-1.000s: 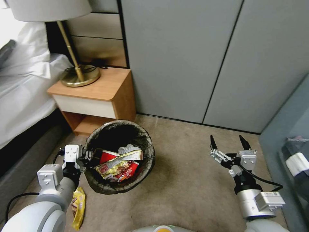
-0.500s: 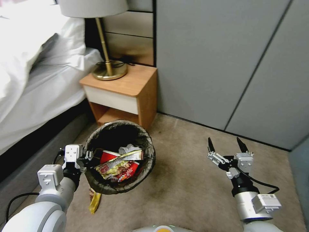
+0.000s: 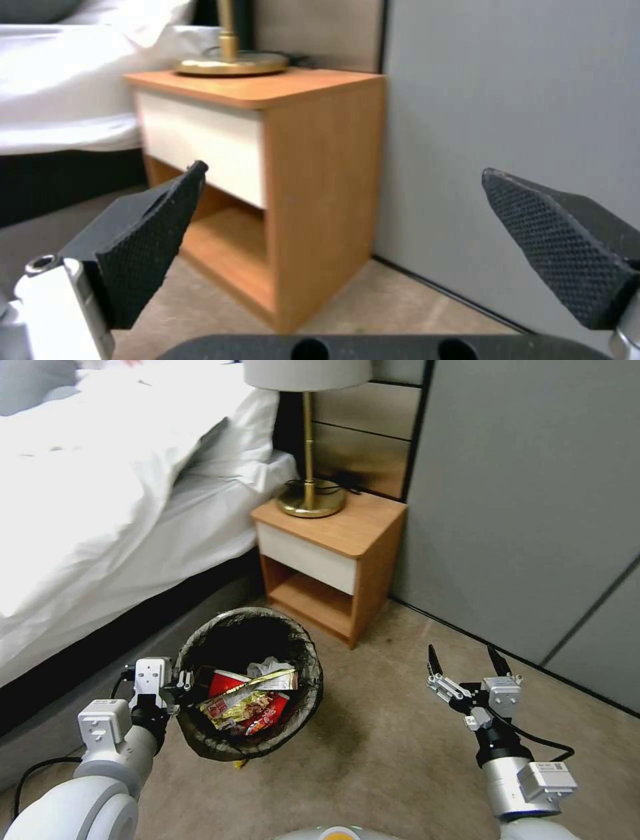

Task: Pick up the trash bin, then pick up the garbage from the floor and place it into the trash bin.

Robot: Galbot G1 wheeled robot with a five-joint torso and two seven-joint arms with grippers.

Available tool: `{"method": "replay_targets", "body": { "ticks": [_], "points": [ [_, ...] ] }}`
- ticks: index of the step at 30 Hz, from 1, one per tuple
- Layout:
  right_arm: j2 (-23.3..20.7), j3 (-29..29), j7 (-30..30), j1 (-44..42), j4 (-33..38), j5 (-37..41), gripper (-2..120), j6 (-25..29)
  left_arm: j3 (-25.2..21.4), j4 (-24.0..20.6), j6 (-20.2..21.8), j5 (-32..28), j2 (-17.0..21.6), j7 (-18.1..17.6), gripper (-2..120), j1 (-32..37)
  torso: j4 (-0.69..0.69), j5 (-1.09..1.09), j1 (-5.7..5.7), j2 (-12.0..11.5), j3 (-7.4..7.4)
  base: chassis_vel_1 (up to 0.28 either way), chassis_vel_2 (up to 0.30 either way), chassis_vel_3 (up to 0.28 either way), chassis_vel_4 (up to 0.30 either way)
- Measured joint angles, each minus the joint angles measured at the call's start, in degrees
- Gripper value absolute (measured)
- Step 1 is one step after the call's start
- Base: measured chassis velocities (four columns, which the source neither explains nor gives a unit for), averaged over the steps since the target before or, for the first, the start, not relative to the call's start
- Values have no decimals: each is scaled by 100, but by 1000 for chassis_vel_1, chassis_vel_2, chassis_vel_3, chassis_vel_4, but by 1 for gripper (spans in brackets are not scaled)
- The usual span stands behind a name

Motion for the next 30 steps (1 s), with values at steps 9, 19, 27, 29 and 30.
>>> {"method": "replay_targets", "body": {
  "ticks": [9,19,27,29,30],
  "points": [
    [25,-55,2,21,-38,-34,100,-22,13,0,0,-3,26,0,1,-6,0,0,0,0,0,131,118,125,135],
    [20,-136,22,55,-121,-36,100,-56,14,0,0,-2,30,0,1,19,0,1,1,0,0,119,121,126,126],
    [7,-153,42,112,-183,-30,100,-105,12,0,0,2,40,0,1,0,0,1,1,0,0,127,126,130,126],
    [7,-156,45,123,-186,-29,100,-117,12,0,0,3,41,0,1,-5,-1,1,1,0,0,124,108,123,128],
    [7,-163,51,142,-191,-28,100,-134,12,0,0,2,43,0,1,-12,-1,0,1,0,0,108,111,124,118]
  ]
}}
